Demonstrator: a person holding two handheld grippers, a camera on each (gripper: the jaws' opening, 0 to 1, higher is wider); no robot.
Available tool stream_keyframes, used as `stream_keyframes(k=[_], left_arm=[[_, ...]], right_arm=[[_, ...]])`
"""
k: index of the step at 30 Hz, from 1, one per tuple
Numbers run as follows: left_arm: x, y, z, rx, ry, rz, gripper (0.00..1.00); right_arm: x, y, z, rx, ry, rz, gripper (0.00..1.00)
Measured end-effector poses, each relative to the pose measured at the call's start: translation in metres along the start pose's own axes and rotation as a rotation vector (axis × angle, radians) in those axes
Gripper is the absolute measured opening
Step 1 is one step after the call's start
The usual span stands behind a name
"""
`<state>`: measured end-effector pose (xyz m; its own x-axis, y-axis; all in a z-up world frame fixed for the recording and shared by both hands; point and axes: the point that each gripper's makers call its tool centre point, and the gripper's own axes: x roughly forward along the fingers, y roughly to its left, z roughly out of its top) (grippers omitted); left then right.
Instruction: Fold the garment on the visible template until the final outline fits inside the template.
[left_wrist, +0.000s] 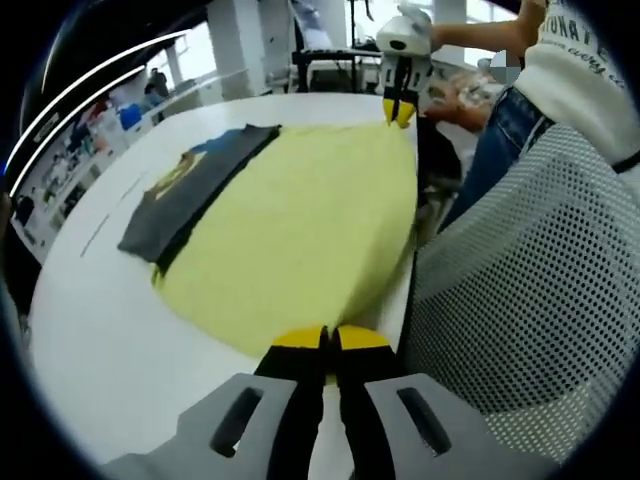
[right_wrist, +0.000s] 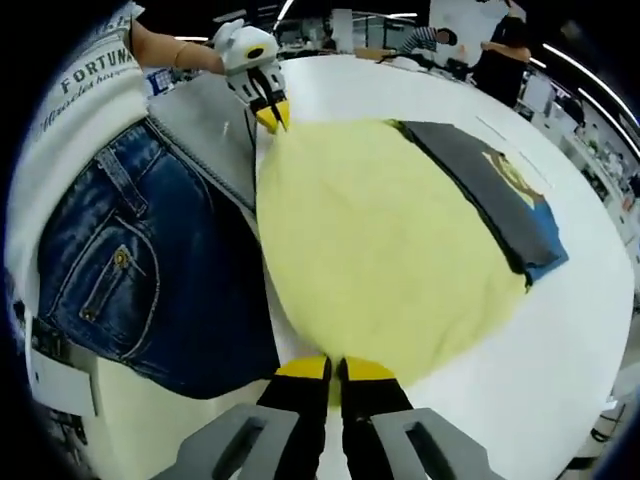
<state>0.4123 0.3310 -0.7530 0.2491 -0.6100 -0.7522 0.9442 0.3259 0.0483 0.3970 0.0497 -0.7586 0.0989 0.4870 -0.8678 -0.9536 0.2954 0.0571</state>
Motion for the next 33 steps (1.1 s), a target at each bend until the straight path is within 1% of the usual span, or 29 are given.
stream_keyframes(k=[4,7,9,13,16,19,22,25,31,33], left_arm=[[-0.007,0.0,0.004,-0.009,-0.008,-0.008,0.0],[-0.011,0.001,0.007,-0.002,-0.014,-0.01,0.0],[-0.014,0.001,0.01,-0.007,-0.02,-0.011,0.0],[-0.019,0.003,0.012,-0.017,-0.025,-0.013,0.0],[-0.025,0.002,0.017,-0.021,-0.027,-0.018,0.0],[-0.029,0.0,0.021,-0.027,-0.033,-0.036,0.0],[-0.032,-0.002,0.024,-0.032,-0.032,-0.048,0.0],[-0.035,-0.006,0.026,-0.048,-0.03,-0.063,0.0],[-0.04,-0.012,0.029,-0.053,-0.025,-0.076,0.0],[-0.042,-0.014,0.03,-0.057,-0.024,-0.087,0.0]], right_arm=[[-0.008,0.004,0.005,0.005,-0.001,0.02,0.0],[-0.014,0.007,0.009,-0.008,0.002,0.034,0.0],[-0.017,0.01,0.013,0.004,-0.002,0.048,0.0],[-0.023,0.011,0.017,0.009,-0.004,0.059,0.0],[-0.028,0.011,0.02,0.013,-0.003,0.067,0.0],[-0.033,0.011,0.024,0.031,-0.014,0.079,0.0],[-0.04,0.016,0.028,0.053,-0.034,0.104,0.0],[-0.044,0.019,0.029,0.069,-0.039,0.115,0.0],[-0.048,0.021,0.024,0.078,-0.022,0.126,0.0],[-0.051,0.023,0.026,0.087,-0.03,0.139,0.0]])
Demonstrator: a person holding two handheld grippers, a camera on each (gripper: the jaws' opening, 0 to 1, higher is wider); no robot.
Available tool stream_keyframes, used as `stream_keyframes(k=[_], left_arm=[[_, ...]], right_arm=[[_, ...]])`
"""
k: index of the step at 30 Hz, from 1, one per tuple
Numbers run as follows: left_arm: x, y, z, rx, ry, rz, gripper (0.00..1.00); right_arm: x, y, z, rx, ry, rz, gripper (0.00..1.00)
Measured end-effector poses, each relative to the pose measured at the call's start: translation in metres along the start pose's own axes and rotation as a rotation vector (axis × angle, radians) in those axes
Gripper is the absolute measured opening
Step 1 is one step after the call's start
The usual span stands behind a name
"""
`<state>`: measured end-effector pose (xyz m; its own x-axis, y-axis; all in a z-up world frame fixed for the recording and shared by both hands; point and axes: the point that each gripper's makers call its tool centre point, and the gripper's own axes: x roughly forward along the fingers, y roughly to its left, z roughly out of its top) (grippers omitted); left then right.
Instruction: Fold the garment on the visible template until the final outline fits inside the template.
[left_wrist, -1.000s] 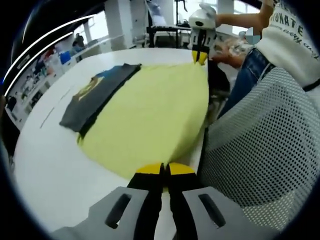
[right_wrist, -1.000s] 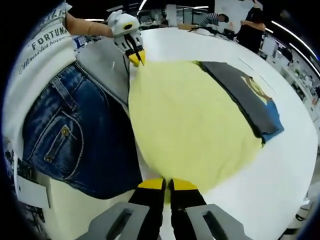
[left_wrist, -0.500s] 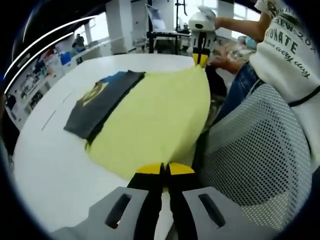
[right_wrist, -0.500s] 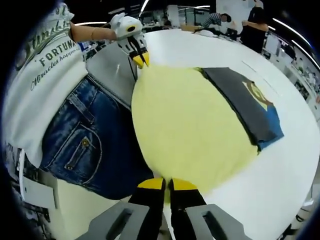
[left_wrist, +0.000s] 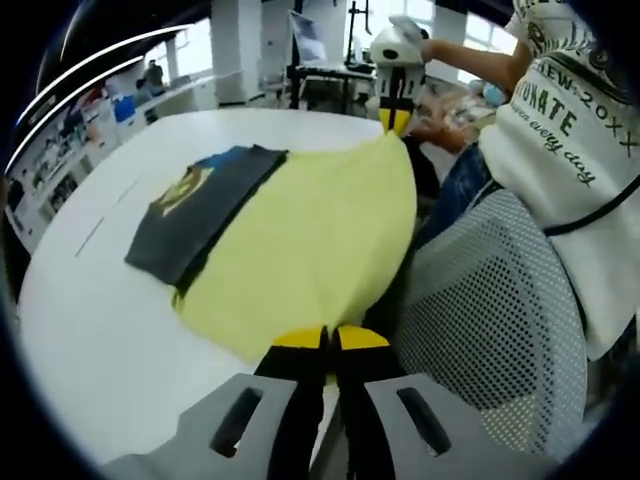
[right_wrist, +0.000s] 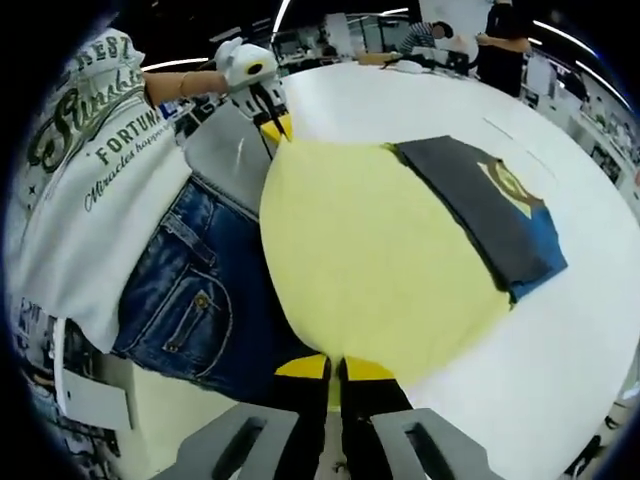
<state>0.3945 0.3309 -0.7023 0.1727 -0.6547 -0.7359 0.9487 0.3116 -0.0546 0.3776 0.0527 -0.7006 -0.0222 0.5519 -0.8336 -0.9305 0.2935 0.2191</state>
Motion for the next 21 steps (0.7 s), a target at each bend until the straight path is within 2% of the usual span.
stream_keyframes(k=[5,13,17,21], left_arm=[[-0.007,-0.007,0.001,-0.028,-0.002,-0.017,0.0],[-0.014,-0.014,0.005,-0.12,-0.027,-0.066,0.0],[-0.018,-0.007,0.012,-0.142,-0.054,-0.05,0.0],[-0.022,0.001,0.022,-0.158,-0.084,-0.031,0.0]], right_arm=[[-0.005,0.007,-0.001,0.012,-0.003,0.027,0.0],[-0.014,0.013,0.001,-0.004,0.012,0.037,0.0],[-0.016,0.01,0.004,-0.023,0.011,0.023,0.0],[-0.02,-0.001,0.011,-0.045,-0.003,-0.023,0.0]])
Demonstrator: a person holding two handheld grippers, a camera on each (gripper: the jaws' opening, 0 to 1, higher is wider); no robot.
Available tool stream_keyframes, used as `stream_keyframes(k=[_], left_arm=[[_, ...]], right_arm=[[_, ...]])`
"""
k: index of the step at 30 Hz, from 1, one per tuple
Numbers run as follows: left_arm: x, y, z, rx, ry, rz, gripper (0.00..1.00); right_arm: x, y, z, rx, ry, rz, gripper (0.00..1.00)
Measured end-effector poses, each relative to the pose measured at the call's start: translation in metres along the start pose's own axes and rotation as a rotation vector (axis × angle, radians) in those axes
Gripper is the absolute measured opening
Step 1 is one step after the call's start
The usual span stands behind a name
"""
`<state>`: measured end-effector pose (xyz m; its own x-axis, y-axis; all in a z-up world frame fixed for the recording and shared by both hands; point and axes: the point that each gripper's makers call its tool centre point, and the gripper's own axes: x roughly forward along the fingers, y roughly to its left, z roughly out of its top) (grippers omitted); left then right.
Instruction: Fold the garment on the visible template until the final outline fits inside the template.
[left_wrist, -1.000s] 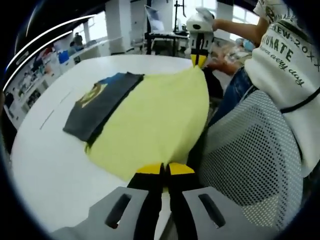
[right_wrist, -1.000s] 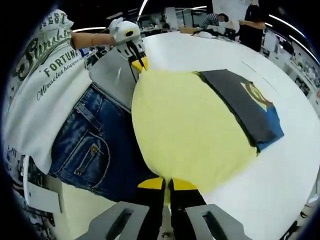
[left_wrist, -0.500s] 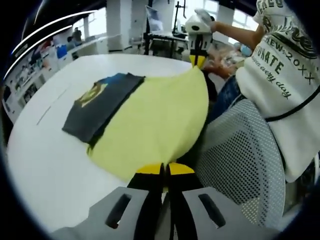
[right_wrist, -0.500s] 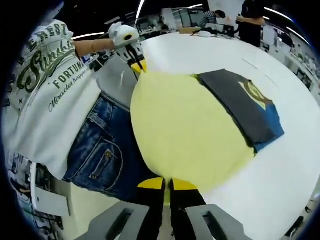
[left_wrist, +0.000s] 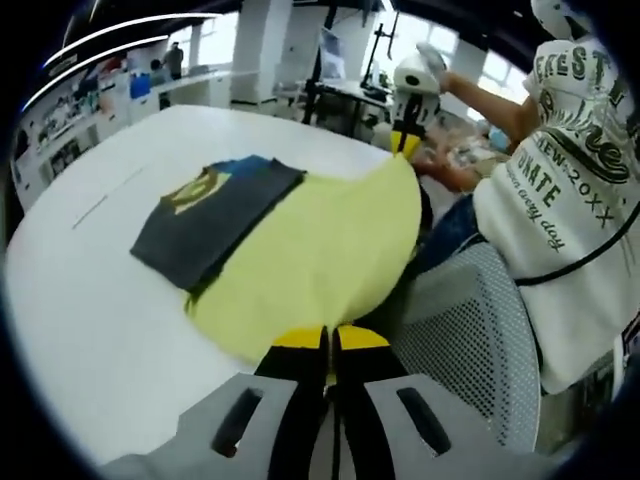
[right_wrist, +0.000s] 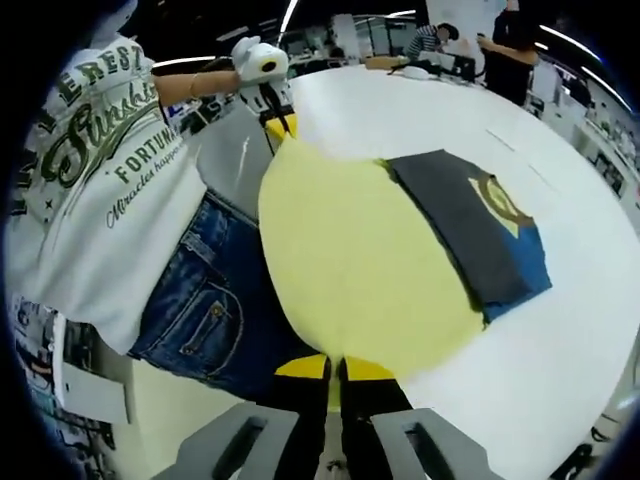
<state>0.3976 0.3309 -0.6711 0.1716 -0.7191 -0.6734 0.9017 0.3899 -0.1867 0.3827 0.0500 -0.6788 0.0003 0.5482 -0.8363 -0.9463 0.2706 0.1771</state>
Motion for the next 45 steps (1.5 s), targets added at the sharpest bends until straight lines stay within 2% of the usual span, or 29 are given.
stream_keyframes(k=[6,14,21,24,26,29,37,40,45], left_arm=[[-0.003,0.014,0.014,0.011,-0.032,0.043,0.0],[-0.009,0.043,0.031,-0.011,-0.062,0.132,0.0],[-0.013,0.066,0.053,-0.086,-0.119,0.205,0.0],[-0.014,0.078,0.065,-0.071,-0.138,0.249,0.0],[-0.013,0.083,0.073,-0.066,-0.162,0.253,0.0],[-0.012,0.089,0.083,-0.05,-0.18,0.261,0.0],[-0.012,0.111,0.094,-0.033,-0.201,0.313,0.0],[-0.015,0.121,0.097,0.011,-0.196,0.353,0.0],[-0.018,0.135,0.103,-0.018,-0.225,0.373,0.0]], right_arm=[[-0.007,-0.02,0.012,-0.028,-0.026,-0.075,0.0],[-0.014,-0.049,0.026,-0.064,-0.063,-0.174,0.0],[-0.019,-0.078,0.039,-0.105,-0.089,-0.272,0.0],[-0.022,-0.09,0.048,-0.149,-0.092,-0.328,0.0],[-0.025,-0.099,0.052,-0.164,-0.087,-0.368,0.0],[-0.026,-0.107,0.057,-0.177,-0.082,-0.39,0.0],[-0.035,-0.139,0.071,-0.204,-0.111,-0.509,0.0],[-0.042,-0.152,0.082,-0.202,-0.15,-0.56,0.0],[-0.046,-0.169,0.093,-0.206,-0.173,-0.609,0.0]])
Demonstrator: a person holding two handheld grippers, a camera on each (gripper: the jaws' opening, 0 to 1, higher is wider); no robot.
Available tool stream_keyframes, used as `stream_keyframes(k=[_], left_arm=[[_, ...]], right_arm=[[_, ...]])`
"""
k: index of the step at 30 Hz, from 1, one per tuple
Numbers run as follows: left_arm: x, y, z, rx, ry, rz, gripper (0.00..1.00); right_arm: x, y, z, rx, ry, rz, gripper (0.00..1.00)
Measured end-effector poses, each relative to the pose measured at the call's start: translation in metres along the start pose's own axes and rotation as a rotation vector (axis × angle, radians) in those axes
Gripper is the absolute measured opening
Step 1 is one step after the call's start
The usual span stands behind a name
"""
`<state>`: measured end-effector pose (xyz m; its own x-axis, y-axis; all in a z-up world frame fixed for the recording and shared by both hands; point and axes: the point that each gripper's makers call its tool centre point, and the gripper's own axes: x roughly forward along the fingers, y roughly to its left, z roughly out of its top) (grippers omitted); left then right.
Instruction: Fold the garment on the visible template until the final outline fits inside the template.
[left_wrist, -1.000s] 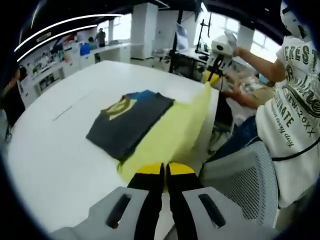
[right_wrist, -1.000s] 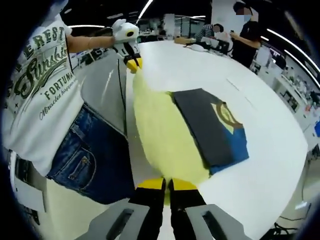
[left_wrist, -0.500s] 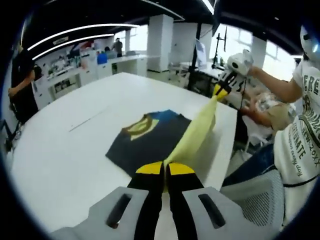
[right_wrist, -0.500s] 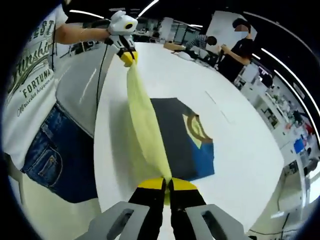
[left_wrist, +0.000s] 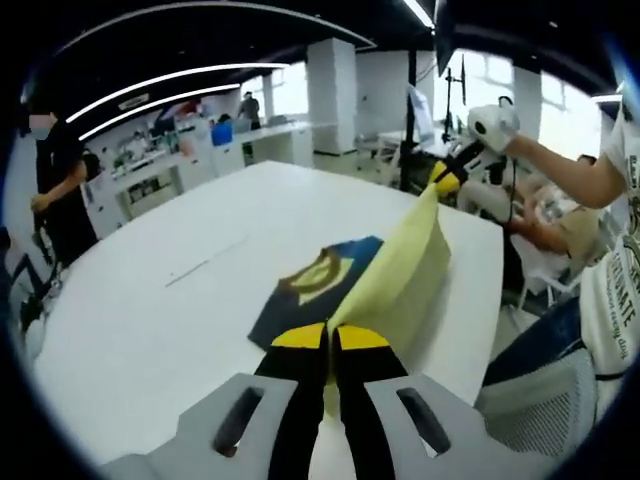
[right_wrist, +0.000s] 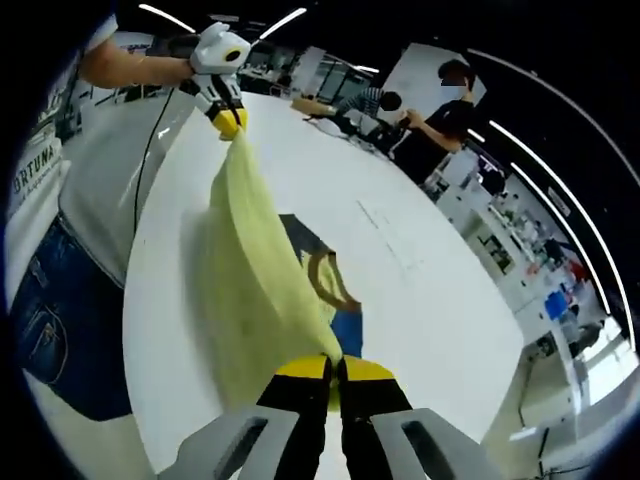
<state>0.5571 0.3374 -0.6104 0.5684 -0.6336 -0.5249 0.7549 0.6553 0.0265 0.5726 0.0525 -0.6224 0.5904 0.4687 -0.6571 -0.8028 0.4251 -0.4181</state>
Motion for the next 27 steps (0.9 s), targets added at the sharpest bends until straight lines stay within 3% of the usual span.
stream_keyframes(k=[13,15,19,23,25,27], left_arm=[[0.032,0.037,0.019,-0.005,-0.052,0.085,0.0],[0.037,0.043,0.018,0.024,-0.042,0.111,0.0],[0.046,0.051,0.015,0.003,-0.042,0.13,0.0],[0.054,0.063,0.008,-0.063,-0.045,0.156,0.0],[0.059,0.065,0.005,-0.056,-0.038,0.165,0.0],[0.066,0.069,0.004,0.002,-0.036,0.166,0.0]], right_arm=[[0.026,-0.038,-0.008,-0.008,0.056,-0.123,0.0],[0.029,-0.042,-0.009,0.002,0.055,-0.138,0.0],[0.039,-0.049,-0.012,0.036,0.049,-0.172,0.0],[0.052,-0.055,-0.018,0.092,0.03,-0.198,0.0],[0.059,-0.057,-0.02,0.117,0.021,-0.2,0.0],[0.067,-0.059,-0.024,0.126,0.031,-0.205,0.0]])
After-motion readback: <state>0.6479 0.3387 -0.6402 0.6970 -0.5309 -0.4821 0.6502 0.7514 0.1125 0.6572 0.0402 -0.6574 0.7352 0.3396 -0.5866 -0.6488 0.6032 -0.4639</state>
